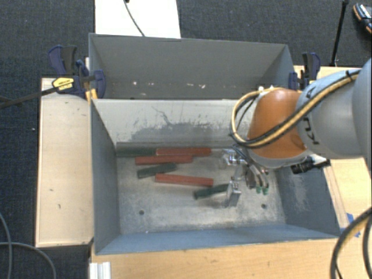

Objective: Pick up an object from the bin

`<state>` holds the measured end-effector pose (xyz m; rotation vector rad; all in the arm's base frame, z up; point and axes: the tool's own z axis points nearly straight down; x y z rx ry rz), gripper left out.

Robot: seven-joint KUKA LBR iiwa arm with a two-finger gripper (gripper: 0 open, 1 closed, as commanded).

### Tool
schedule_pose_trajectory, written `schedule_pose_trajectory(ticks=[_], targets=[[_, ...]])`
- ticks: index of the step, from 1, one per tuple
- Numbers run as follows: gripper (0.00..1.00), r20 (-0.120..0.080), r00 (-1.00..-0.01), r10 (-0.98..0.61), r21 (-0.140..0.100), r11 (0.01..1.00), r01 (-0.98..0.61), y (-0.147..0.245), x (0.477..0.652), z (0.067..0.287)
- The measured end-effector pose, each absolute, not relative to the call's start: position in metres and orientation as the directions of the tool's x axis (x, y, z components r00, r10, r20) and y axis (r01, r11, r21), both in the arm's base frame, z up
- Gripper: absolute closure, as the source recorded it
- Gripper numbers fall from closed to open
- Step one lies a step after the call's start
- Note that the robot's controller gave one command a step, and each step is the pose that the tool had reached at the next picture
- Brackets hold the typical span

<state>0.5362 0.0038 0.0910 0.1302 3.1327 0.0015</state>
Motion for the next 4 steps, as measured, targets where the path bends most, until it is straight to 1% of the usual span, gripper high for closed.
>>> schedule_pose_trajectory(ticks=[1, 2, 3, 4], targets=[[0.00, 0.000, -0.996, 0.094, 0.001, 0.996, 0.094, 0.009, 0.532, 0.057], [0.00, -0.004, -1.000, 0.001, 0.000, 1.000, 0.001, 0.013, 0.514, 0.102], [0.00, -0.001, -1.000, 0.012, 0.000, 1.000, 0.012, 0.035, 0.524, 0.070], [1.00, 0.000, -1.000, -0.002, 0.000, 1.000, -0.002, 0.013, 0.506, 0.071]])
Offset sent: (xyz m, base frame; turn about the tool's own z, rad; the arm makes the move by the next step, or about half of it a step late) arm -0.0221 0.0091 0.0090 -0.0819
